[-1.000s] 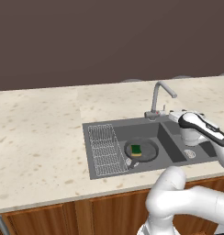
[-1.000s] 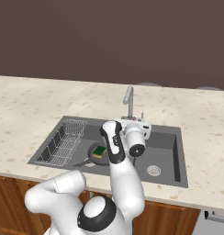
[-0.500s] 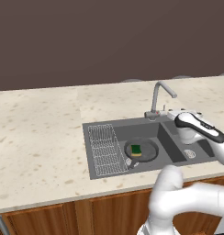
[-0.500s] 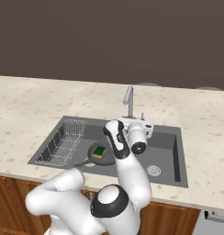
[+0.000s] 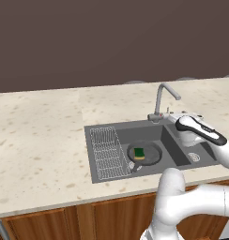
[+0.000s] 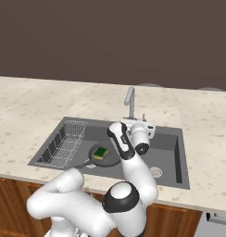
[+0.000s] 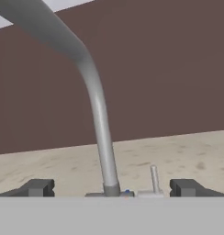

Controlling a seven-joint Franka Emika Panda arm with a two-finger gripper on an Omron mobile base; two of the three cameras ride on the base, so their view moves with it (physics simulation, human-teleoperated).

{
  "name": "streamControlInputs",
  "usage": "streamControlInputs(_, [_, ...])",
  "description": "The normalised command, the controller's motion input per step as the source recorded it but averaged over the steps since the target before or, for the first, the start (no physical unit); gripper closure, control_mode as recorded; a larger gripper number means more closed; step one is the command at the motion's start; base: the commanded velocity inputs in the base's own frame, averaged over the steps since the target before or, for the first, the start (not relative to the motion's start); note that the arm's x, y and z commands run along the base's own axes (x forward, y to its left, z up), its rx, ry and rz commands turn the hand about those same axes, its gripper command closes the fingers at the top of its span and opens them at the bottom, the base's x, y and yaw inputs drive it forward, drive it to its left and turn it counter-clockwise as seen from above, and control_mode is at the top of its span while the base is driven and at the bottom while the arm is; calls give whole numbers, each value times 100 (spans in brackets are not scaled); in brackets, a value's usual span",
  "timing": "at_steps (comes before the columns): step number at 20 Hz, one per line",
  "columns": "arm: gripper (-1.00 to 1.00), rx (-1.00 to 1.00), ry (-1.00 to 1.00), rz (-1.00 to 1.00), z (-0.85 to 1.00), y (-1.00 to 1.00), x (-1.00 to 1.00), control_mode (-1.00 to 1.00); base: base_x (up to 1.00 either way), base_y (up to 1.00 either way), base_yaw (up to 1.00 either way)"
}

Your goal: Pick the pan and sponge and place them into the sink. Then turn on the water.

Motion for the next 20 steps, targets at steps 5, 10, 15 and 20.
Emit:
streamControlInputs(5, [-100, 0, -4, 2, -8, -13, 31, -100, 0, 0, 0])
streamControlInputs(10, [-100, 1, -1, 2, -9, -18, 29, -100, 0, 0, 0])
streamControlInputs(15, [-100, 3, 0, 3, -5, -4, 29, -100, 0, 0, 0])
streamControlInputs(20, [-100, 6, 0, 3, -10, -5, 21, -100, 0, 0, 0])
